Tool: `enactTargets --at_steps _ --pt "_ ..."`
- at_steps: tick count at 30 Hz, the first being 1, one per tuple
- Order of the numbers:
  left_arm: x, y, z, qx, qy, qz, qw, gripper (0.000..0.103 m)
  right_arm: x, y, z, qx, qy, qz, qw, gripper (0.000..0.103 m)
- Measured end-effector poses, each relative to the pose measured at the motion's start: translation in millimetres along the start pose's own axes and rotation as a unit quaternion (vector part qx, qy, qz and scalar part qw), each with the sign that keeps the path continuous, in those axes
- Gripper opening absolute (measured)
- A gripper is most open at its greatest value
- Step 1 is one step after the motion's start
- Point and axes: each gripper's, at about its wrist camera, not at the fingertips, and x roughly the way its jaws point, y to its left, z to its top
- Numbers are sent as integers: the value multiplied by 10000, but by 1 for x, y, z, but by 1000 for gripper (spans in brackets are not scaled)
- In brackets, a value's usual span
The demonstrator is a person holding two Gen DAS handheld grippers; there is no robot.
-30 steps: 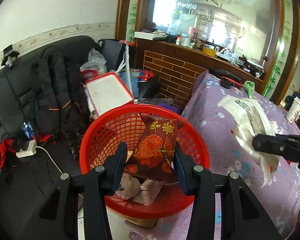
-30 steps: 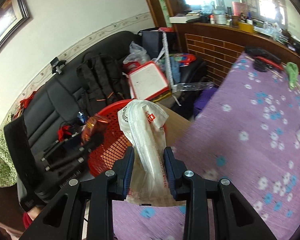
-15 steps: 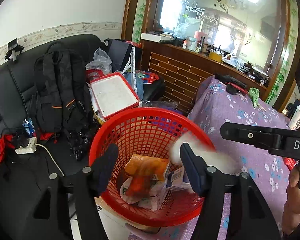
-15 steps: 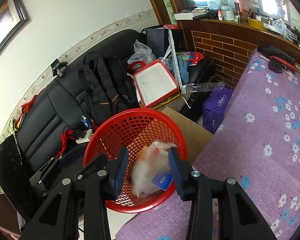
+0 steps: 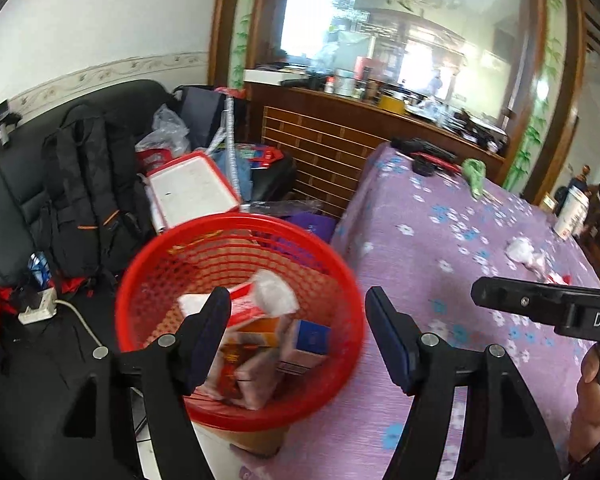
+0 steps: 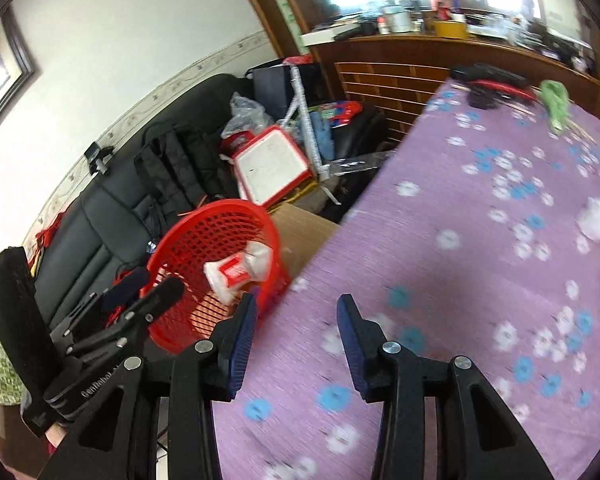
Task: Collect trash
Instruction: 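Move both open tools back toward the remaining red packets and white tube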
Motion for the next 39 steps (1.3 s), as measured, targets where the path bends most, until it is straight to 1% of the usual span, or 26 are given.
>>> enactTargets --at_steps 4,6,10,14,17,18,19,22,24,26,28,30,32,34,36,37,39 --pt "2 -38 -3 271 108 -190 9994 69 -30 -41 -15 239 -119 -220 9994 45" --pt "2 -58 -6 442 164 -298 9984 69 -48 -65 -22 361 -220 -415 9982 45" --pt "7 -107 -14 832 318 -532 9946 69 -91 -130 -33 841 -460 -817 9920 45" --pt "16 -156 -21 1124 573 -874 9881 69 -140 -199 -41 1484 -804 -1215 9781 45" --pt "22 -201 -25 1378 771 -1154 9807 69 -173 -251 -46 2026 -1036 -1518 9619 44" --pt "23 -213 -27 1449 812 -1210 9787 69 -180 -266 -47 2173 -1096 -1662 9556 44" --pt "23 -226 -29 1518 853 -1290 9762 68 -184 -275 -46 2258 -1094 -1760 9519 45" --pt "26 -261 -31 1586 1015 -1557 9697 68 -188 -312 -45 2614 -1036 -1926 9401 44" --pt "31 -281 -31 1547 1166 -1695 9663 68 -184 -329 -42 2781 -973 -1985 9348 45" --pt "36 -298 -29 1472 1296 -1771 9644 68 -178 -349 -41 2981 -921 -1941 9300 46" --pt "43 -312 -28 1338 1440 -1832 9632 68 -170 -363 -40 3107 -901 -1857 9278 48" --pt "51 -320 -26 1237 1558 -1863 9621 68 -163 -371 -38 3143 -976 -1784 9273 53" --pt "60 -328 -27 1175 1654 -1811 9623 68 -156 -377 -39 3136 -1047 -1743 9275 55" --pt "67 -333 -27 1109 1745 -1774 9622 68 -147 -381 -37 3076 -1054 -1544 9330 55" --pt "76 -337 -26 993 1816 -1761 9624 68 -138 -382 -37 2996 -983 -1442 9380 55" --pt "81 -339 -26 934 1856 -1733 9627 68 -133 -382 -37 2944 -927 -1423 9405 53" --pt "89 -344 -26 846 1888 -1672 9640 68 -125 -383 -37 2879 -849 -1388 9437 46"
